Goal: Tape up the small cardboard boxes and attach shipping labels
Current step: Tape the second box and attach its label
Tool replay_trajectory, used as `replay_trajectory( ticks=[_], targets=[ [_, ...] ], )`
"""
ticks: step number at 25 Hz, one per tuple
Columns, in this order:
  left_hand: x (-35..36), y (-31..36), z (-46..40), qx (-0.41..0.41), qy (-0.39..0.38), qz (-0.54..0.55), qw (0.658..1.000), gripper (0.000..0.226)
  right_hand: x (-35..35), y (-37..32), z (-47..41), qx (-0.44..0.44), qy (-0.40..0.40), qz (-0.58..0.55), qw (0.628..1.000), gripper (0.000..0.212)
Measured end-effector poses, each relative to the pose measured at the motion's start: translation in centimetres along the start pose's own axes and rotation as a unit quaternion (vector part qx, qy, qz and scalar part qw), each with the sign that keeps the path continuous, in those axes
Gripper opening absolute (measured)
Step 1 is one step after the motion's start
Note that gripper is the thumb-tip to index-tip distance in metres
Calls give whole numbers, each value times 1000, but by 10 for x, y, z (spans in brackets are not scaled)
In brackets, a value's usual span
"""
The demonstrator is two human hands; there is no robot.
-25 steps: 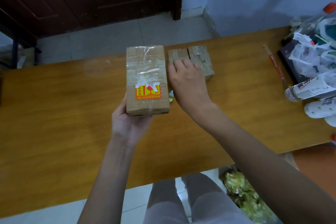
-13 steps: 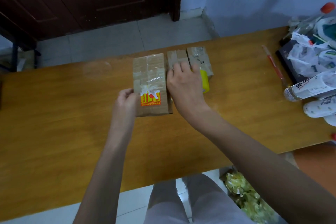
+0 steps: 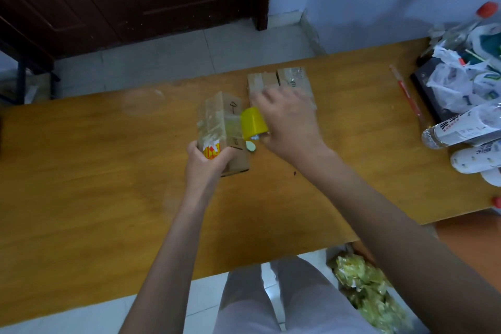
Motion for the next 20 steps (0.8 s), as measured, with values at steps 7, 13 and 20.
replay_trajectory(
  ticks=[7,13,20],
  targets=[
    [-2,-5,-2,-44,-34,87,995,92,24,17,21,163,37,-386,907,35],
    [-1,-12,2,-71,3,158,985,82,18,13,14,148,66,-278,947,37],
    [-38,1,-7,-13,-10,203,979,90,8,30,24,131,48,23,990,43]
  ],
)
Point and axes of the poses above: each hand's wrist, its own z-axis away from the middle knuckle, its own x-axis out of the palm, y = z × x, the point moved 2 cm from there along -z, towards the middle knuckle, and after that the axes turned 10 degrees about z, right-handed, at the moved point
